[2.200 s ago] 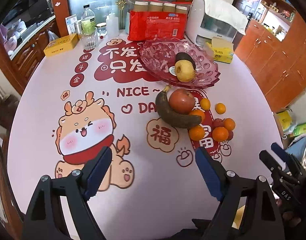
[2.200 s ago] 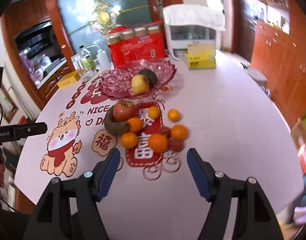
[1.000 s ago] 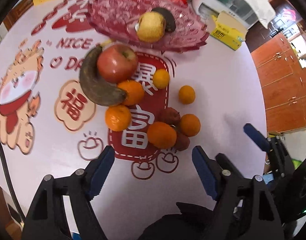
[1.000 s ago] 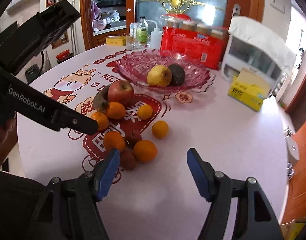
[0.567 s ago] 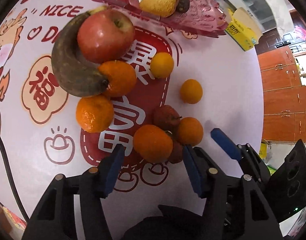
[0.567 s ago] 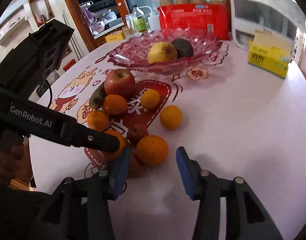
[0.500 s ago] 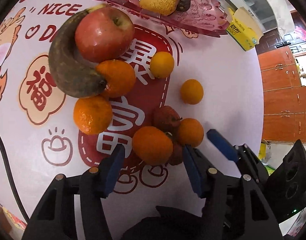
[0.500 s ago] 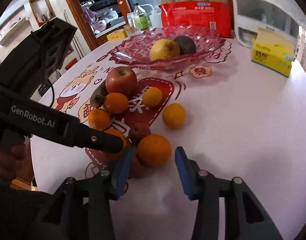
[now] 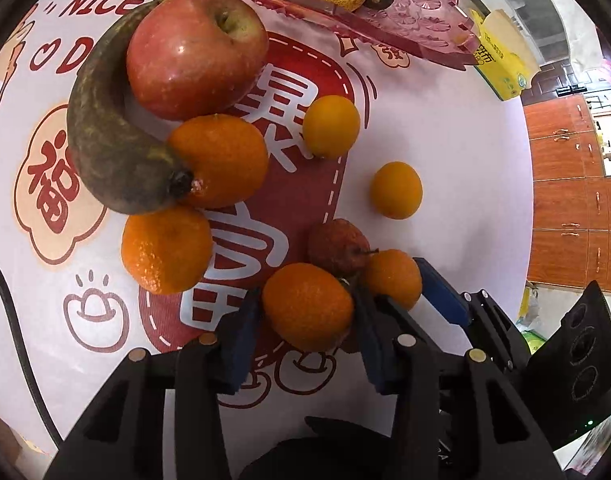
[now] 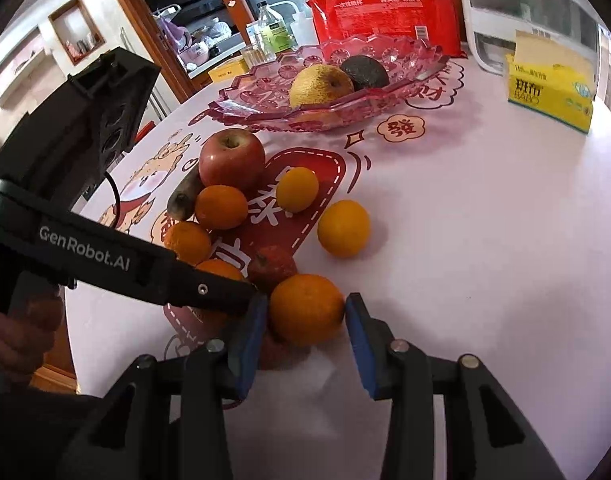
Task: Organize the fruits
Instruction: 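Grasp an orange with the left tool while the right tool grasps another orange, then lower both oranges into the pink glass bowl and open both tools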
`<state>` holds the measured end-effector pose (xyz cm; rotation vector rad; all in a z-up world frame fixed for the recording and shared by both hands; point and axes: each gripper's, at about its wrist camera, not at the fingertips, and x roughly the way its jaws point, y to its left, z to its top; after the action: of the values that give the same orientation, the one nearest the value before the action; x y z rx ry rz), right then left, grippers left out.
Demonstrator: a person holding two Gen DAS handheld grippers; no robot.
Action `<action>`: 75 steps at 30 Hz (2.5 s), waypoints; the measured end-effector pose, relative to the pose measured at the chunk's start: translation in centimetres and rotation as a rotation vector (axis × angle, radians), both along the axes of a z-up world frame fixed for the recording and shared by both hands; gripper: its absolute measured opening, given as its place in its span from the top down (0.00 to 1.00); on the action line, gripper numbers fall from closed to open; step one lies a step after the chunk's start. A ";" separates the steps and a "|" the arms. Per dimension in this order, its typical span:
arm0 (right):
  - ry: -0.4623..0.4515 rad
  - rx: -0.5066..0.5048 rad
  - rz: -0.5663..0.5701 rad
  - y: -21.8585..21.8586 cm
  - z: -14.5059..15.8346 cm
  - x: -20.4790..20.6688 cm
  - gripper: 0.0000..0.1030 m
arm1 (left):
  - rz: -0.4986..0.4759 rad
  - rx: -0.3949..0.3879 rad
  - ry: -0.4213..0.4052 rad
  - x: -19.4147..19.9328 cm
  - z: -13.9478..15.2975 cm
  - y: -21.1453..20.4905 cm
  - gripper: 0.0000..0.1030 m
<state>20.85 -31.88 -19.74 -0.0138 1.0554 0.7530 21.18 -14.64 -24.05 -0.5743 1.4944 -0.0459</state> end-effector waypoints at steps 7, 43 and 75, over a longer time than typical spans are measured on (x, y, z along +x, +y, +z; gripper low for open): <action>0.015 0.005 -0.004 0.2 -0.1 0.1 0.61 | -0.005 0.004 -0.001 0.6 0.2 0.2 0.59; -0.046 -0.070 -0.125 1.7 6.7 -2.8 0.63 | -0.050 0.242 -0.267 -3.3 15.6 9.4 0.59; -0.187 -0.058 -0.338 13.6 10.0 5.5 0.62 | -0.495 0.409 -0.350 13.4 18.2 13.0 0.58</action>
<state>26.39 -18.30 -9.71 0.0434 0.8720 0.4061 34.57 -1.67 -5.82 0.1380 1.2236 -0.2085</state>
